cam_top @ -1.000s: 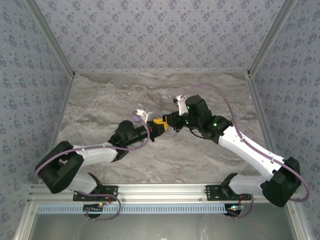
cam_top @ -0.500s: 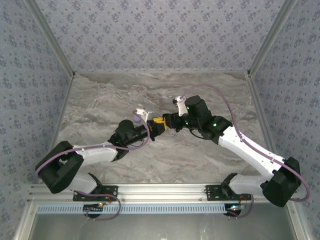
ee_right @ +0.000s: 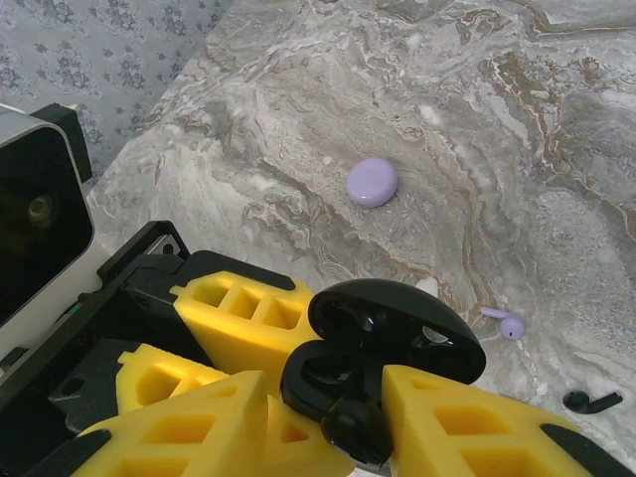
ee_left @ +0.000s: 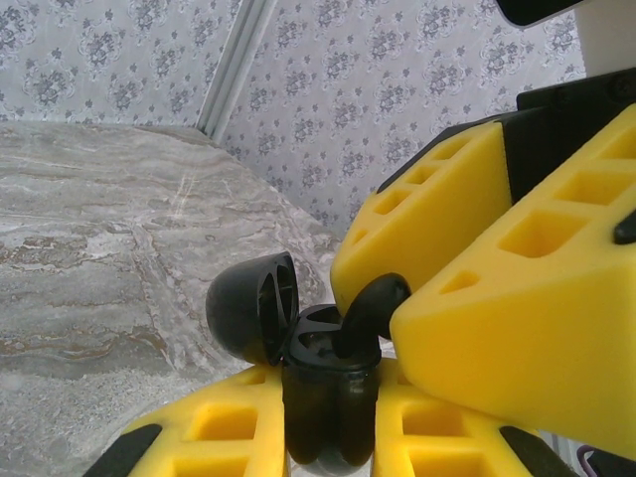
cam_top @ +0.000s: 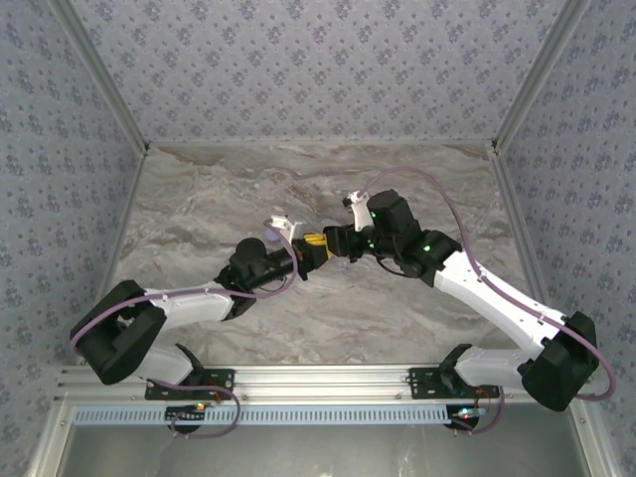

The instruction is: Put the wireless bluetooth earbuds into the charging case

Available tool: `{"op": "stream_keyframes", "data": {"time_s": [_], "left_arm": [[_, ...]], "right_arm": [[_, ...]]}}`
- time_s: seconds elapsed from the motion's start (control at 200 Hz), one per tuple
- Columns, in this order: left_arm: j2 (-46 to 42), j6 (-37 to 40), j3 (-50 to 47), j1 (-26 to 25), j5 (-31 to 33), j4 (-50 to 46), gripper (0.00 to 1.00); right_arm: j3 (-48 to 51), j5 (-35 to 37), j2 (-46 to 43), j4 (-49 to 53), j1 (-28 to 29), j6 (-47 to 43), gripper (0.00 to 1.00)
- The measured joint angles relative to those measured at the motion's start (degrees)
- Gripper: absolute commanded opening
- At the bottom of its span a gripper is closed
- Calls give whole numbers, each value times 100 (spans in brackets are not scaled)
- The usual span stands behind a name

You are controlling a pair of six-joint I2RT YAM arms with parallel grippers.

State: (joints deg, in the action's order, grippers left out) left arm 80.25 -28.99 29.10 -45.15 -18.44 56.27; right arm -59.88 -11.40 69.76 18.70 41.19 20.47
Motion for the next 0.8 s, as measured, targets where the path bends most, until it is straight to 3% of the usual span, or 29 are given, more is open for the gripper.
{"op": "stream_keyframes", "data": {"time_s": [0.36,0.8], "left_arm": [[0,7,0,0,-13,0,13],[-114,68,0,2,160,-79,13]], "right_arm": [[-256,0,122,192,11,11,47],[-393,111,133,516,11,70,49]]}}
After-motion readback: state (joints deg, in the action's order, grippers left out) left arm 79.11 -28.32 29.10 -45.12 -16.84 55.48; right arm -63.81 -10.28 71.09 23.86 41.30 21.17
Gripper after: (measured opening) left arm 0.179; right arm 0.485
